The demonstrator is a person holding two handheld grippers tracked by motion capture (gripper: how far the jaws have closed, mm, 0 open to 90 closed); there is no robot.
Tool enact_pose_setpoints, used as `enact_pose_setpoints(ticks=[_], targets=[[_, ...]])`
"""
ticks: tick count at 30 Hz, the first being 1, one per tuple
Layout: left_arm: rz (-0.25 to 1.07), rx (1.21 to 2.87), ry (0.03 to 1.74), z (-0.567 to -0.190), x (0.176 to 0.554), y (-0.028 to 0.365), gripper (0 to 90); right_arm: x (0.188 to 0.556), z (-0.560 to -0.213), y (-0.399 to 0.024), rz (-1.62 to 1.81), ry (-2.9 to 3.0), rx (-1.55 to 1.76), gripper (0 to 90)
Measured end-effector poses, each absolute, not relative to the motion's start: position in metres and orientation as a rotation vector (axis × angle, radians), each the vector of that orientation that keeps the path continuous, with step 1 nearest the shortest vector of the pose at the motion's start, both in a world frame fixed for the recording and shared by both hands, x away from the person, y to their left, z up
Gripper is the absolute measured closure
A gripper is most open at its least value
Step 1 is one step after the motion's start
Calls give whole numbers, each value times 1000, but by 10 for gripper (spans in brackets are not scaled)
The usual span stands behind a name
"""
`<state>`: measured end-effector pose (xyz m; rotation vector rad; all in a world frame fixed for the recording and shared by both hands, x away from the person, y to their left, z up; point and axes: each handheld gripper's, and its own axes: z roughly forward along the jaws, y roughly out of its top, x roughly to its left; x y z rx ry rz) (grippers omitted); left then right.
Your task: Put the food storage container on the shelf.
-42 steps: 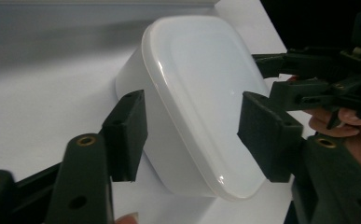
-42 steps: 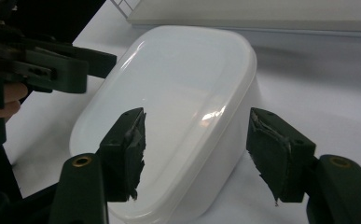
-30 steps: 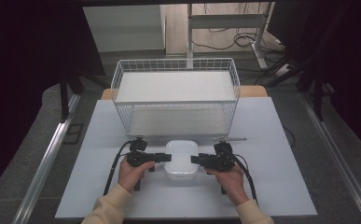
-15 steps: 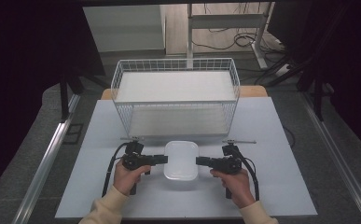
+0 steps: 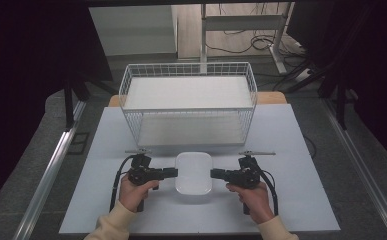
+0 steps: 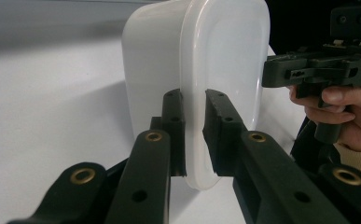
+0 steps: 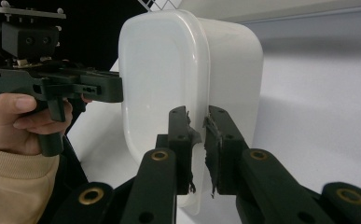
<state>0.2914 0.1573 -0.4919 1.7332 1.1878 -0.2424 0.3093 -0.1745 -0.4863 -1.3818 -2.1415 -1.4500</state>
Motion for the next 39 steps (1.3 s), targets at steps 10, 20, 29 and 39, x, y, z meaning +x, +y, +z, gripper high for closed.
enact_pose_setpoints(ticks=[10, 20, 29, 39], targets=[[-182, 1728, 1136, -475, 283, 158, 802, 305, -474, -175, -1515, -2186, -1327, 806], [-121, 1728, 1097, -457, 275, 158, 804, 300, -458, -175, -1589, -2227, -1280, 806], [-71, 1722, 1069, -437, 278, 159, 803, 302, -439, -173, -1636, -2256, -1251, 805], [-19, 1709, 1023, -399, 290, 163, 804, 315, -402, -170, -1708, -2293, -1206, 805]])
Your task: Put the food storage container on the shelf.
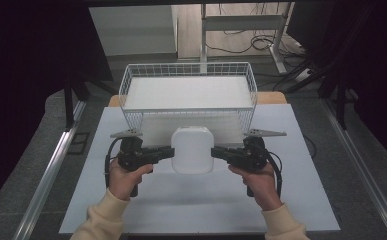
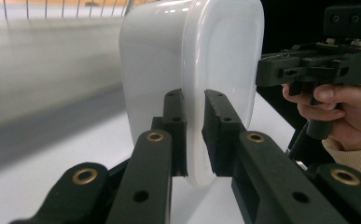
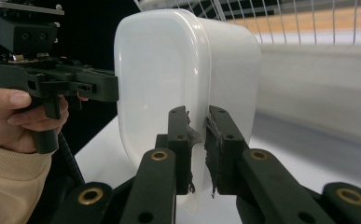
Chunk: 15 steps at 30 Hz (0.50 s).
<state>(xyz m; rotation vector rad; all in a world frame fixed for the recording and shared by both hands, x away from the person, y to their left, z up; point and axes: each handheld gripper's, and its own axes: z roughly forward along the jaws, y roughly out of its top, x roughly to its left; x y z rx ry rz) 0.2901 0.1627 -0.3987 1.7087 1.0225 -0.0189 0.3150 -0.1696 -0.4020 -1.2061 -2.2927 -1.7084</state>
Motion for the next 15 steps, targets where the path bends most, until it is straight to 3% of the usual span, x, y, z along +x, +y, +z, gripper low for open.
enact_pose_setpoints(ticks=[15], targets=[[76, 1710, 972, -336, 310, 160, 803, 333, -339, -169, -1808, -2354, -1162, 803]])
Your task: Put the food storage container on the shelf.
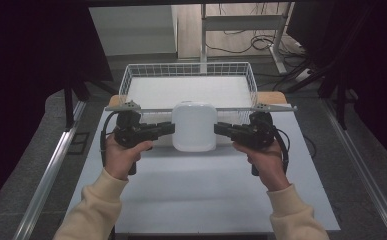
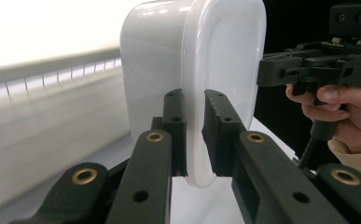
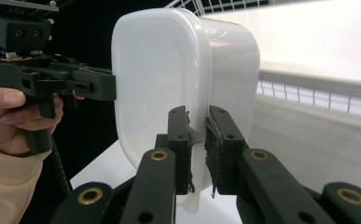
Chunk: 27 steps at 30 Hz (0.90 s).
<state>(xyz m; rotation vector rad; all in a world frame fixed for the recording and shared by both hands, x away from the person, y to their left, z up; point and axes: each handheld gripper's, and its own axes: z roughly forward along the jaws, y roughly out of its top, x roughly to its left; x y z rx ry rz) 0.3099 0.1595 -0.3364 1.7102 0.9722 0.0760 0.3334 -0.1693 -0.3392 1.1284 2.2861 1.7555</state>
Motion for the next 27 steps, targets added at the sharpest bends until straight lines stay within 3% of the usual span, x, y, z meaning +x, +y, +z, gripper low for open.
enact_pose_setpoints(ticks=[27], targets=[[73, 1692, 974, -277, 371, 163, 800, 391, -272, -166, 1743, 2284, 1117, 802]])
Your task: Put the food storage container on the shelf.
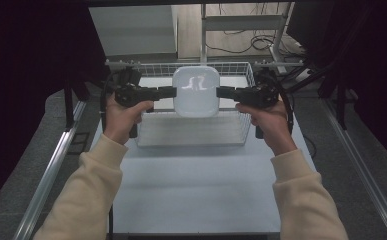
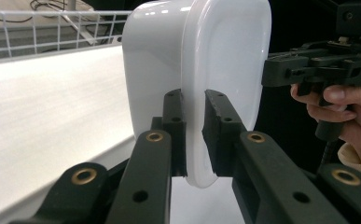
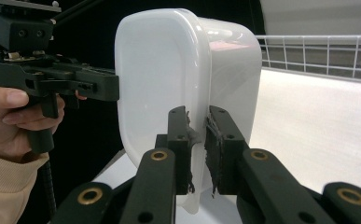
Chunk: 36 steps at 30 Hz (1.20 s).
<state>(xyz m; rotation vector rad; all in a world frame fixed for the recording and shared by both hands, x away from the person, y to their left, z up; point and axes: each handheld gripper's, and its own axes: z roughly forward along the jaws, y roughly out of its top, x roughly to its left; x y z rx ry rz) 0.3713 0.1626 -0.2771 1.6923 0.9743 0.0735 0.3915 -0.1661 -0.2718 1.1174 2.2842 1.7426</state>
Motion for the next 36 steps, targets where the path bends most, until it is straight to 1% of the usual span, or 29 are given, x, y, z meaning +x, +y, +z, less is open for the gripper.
enact_pose_setpoints(ticks=[11, 13, 21, 24, 29, 33, 34, 35, 36], targets=[[52, 1707, 1011, -268, 402, 170, 799, 421, -265, -158, 1748, 2296, 1180, 803], [24, 1707, 1039, -272, 412, 172, 798, 432, -267, -155, 1738, 2317, 1210, 802], [-38, 1725, 1084, -286, 433, 173, 795, 450, -278, -154, 1708, 2345, 1289, 800], [-82, 1733, 1121, -292, 444, 173, 792, 459, -281, -153, 1687, 2376, 1341, 797], [-136, 1690, 1157, -298, 458, 175, 786, 469, -285, -152, 1685, 2375, 1410, 789], [-173, 1658, 1194, -300, 467, 173, 772, 480, -290, -153, 1681, 2366, 1513, 758], [-174, 1663, 1202, -301, 469, 172, 740, 485, -293, -152, 1667, 2365, 1564, 733], [-169, 1671, 1211, -303, 472, 170, 740, 485, -293, -152, 1667, 2365, 1564, 733], [-170, 1664, 1225, -306, 474, 169, 711, 489, -298, -150, 1673, 2338, 1610, 707]])
